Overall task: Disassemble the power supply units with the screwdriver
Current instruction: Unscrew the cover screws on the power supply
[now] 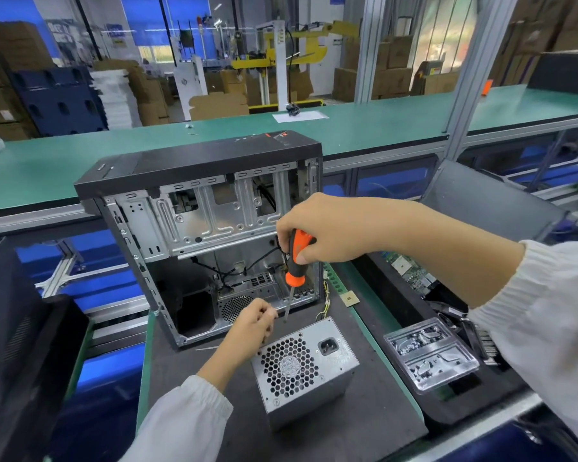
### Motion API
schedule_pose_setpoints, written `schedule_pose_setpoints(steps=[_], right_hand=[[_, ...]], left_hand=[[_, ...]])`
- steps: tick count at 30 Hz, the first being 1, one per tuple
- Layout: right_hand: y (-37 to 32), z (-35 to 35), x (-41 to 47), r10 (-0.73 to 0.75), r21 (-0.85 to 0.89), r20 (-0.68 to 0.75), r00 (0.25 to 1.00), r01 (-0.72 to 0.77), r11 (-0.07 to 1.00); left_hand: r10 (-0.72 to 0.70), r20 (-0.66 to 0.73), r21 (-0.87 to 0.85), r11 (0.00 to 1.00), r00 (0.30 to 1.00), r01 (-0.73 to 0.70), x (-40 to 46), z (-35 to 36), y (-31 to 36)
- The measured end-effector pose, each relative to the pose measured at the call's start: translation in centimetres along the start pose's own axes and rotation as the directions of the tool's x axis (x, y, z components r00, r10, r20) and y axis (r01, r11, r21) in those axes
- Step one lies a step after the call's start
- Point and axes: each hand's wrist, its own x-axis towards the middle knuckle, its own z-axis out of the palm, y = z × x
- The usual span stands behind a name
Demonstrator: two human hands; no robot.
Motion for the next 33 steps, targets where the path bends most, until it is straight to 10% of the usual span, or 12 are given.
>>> schedule_pose_setpoints(steps=[4, 9, 20, 33], right_hand=[[-0.8, 0.6, -1.3, 0.045, 0.005, 0.006, 0.999, -0.045, 0.999], [-2.0, 1.0, -2.8, 0.088, 0.025, 0.038, 0.995, -0.089, 0.996], [-2.1, 2.6, -4.8, 0.039, 0.002, 0.042, 0.998, -0.039, 0.999], [-1.2, 4.2, -5.4, 0.030, 0.072, 0.036, 0.999, -0.032, 0.997]], left_hand=[[-0.028, -0.078, -0.252, 0.968, 0.997, 0.008, -0.2, -0.1, 0.2], [0.094, -0.221, -0.173, 0.976, 0.971, -0.134, -1.2, -1.3, 1.0], [0.216, 0.139, -0.077, 0.975, 0.967, -0.207, -4.7, 2.1, 2.7], [0.218, 0.188, 0.031, 0.973, 0.958, -0.227, -5.4, 3.0, 2.0]])
